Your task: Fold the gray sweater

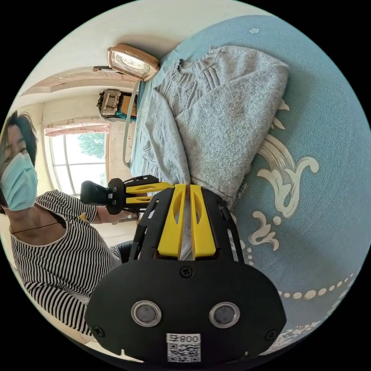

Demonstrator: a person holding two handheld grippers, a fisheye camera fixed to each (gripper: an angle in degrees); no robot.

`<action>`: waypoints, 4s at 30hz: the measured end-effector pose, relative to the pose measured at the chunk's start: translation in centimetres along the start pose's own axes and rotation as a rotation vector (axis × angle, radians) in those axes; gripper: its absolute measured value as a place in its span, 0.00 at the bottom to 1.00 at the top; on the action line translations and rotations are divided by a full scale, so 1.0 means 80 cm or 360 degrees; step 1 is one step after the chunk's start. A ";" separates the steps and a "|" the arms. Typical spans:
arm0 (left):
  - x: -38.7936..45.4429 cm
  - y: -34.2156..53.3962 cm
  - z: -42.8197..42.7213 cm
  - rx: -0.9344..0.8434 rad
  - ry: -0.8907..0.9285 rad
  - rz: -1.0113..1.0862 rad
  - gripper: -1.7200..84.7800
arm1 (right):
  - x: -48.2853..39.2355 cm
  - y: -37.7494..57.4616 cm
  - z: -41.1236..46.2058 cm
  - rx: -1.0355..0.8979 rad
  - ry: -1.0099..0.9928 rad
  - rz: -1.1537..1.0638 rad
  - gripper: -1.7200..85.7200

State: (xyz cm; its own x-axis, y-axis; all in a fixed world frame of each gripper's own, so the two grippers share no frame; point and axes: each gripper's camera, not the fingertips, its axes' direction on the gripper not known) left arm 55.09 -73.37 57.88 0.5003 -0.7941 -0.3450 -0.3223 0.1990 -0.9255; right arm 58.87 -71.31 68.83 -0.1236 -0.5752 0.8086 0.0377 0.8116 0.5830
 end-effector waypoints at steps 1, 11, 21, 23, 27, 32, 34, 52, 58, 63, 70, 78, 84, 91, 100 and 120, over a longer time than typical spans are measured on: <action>0.001 0.000 -0.002 0.0007 -0.0005 -0.0004 0.05 | -0.004 0.001 0.000 0.0005 0.0030 -0.0007 0.03; -0.019 0.007 -0.032 0.0230 0.0173 -0.0165 0.02 | -0.091 0.011 0.034 0.0071 0.0291 -0.0163 0.02; -0.049 0.019 -0.019 0.0143 0.0222 -0.0259 0.02 | -0.100 0.027 0.071 0.0113 0.0424 -0.0084 0.02; -0.077 0.033 -0.052 0.0235 0.0098 -0.0339 0.02 | -0.116 0.028 0.065 0.0200 0.0399 -0.0118 0.02; -0.144 0.055 -0.073 0.0243 -0.0096 -0.0577 0.02 | -0.156 -0.013 0.094 0.0246 0.0433 -0.0261 0.02; -0.197 0.083 -0.053 0.0175 -0.0047 -0.0758 0.02 | -0.158 -0.069 0.166 0.0065 0.0581 -0.0311 0.02; -0.198 0.087 -0.065 0.0171 -0.0056 -0.0748 0.02 | -0.162 -0.069 0.158 0.0072 0.0573 -0.0285 0.02; -0.302 0.183 -0.114 0.0239 -0.0368 -0.1058 0.02 | -0.271 -0.267 0.249 0.0198 0.0575 -0.0631 0.02; -0.324 0.201 -0.124 0.0279 -0.0312 -0.1059 0.02 | -0.275 -0.298 0.275 0.0082 0.0733 -0.0670 0.02; -0.339 0.226 -0.161 0.0417 -0.0188 -0.1075 0.02 | -0.271 -0.244 0.205 0.0261 0.0571 -0.0631 0.02; -0.350 0.326 -0.193 0.0419 0.0124 -0.1326 0.02 | -0.192 -0.060 0.104 0.0352 0.0389 -0.0349 0.02; -0.352 0.433 -0.221 0.0018 0.0405 -0.1483 0.02 | -0.133 0.171 0.066 0.0292 0.0098 0.0102 0.04; -0.348 0.469 -0.246 -0.0280 0.0488 -0.1489 0.03 | -0.133 0.254 0.082 0.0199 -0.0063 0.0255 0.04; -0.335 0.518 -0.248 -0.0638 0.0578 -0.1482 0.03 | -0.146 0.320 0.092 0.0148 -0.0128 0.0336 0.04; -0.330 0.574 -0.229 -0.0776 0.0795 -0.1540 0.04 | -0.165 0.408 0.081 0.0217 -0.0116 0.0429 0.05; -0.331 0.648 -0.220 -0.0485 0.0803 -0.1386 0.04 | -0.172 0.550 0.120 0.0587 -0.0304 0.0123 0.05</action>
State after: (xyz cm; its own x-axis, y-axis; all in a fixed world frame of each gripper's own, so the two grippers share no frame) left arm 10.97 -52.15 21.82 0.2859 -0.7543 0.5910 -0.2356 -0.6531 -0.7197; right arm 52.75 -26.71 82.59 -0.3171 -0.5098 0.7997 -0.2992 0.8539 0.4258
